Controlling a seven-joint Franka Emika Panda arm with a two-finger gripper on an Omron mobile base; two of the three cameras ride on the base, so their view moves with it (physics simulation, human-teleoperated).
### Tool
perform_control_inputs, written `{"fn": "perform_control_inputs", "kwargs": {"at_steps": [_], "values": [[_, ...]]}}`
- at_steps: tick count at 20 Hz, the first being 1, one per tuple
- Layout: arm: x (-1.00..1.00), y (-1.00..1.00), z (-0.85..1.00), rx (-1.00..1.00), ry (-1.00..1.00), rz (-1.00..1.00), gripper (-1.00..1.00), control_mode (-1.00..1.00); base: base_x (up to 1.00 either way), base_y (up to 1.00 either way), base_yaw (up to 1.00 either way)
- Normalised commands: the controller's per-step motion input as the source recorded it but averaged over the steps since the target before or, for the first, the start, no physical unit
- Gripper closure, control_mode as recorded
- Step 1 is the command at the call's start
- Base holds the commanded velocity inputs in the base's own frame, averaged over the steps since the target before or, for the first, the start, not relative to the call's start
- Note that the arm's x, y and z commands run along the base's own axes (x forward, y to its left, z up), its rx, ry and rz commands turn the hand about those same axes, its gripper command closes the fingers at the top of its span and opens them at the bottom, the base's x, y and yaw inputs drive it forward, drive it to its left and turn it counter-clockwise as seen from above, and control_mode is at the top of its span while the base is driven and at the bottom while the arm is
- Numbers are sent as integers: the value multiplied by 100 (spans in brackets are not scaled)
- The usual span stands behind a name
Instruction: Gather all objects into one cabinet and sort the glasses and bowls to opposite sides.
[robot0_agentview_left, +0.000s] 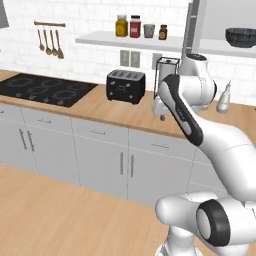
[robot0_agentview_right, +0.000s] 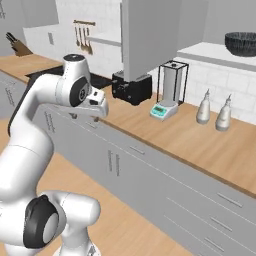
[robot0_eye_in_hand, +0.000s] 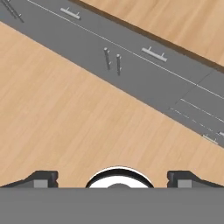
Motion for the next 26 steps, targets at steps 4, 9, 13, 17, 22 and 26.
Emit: {"fn": "perform_control_inputs", "kwargs": {"at_steps": [4, 9, 13, 17, 22, 26], "values": [[0, 0, 0, 0, 0, 0, -100, 100, 0, 6, -3], [0, 0, 0, 0, 0, 0, -100, 100, 37, 44, -31], [0, 0, 0, 0, 0, 0, -100, 100, 55, 45, -33], [0, 0, 0, 0, 0, 0, -100, 100, 34, 50, -24], [0, 0, 0, 0, 0, 0, -100, 100, 66, 34, -19], [0, 0, 0, 0, 0, 0, -100, 100, 100, 13, -16]]}}
